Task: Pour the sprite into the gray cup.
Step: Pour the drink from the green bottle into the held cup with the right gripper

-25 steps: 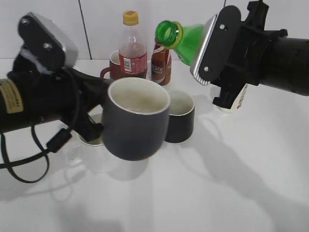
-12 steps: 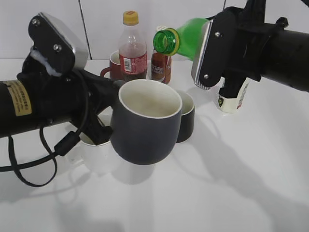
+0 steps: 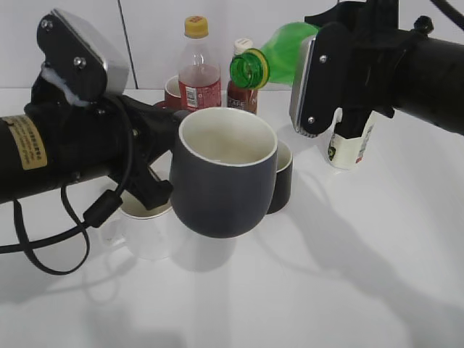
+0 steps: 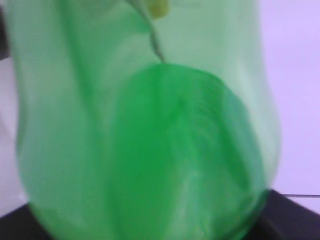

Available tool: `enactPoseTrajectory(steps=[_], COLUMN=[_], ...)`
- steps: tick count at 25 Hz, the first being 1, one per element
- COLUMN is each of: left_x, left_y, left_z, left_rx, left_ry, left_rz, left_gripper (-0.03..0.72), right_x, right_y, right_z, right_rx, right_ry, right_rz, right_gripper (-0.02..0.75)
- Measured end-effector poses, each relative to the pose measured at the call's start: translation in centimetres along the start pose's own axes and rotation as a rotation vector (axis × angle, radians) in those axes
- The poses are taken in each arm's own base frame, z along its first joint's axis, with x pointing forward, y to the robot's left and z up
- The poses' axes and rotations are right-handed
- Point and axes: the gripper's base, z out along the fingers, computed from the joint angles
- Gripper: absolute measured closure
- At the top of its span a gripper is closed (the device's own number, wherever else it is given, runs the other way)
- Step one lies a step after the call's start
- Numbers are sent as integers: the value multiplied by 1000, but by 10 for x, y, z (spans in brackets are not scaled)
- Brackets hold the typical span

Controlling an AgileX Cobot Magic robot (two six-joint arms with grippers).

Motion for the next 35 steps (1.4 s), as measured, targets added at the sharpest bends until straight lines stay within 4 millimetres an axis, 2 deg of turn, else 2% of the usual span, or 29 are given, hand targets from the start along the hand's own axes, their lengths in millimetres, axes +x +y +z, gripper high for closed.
enactPoseTrajectory(steps=[20, 31, 35], left_x=[-1, -1, -1], left_y=[0, 0, 0], left_z=[0, 0, 0], left_rx=[-3, -3, -3], left_ry=[-10, -10, -10], left_rz=[-8, -14, -14], left_gripper=[634, 634, 634], right_x=[-5, -5, -5], right_y=[-6, -6, -6], right_z=[0, 0, 0], right_rx=[66, 74, 72], right_ry=[-47, -50, -52], right_rz=[-130, -134, -76], right_gripper=[327, 327, 327])
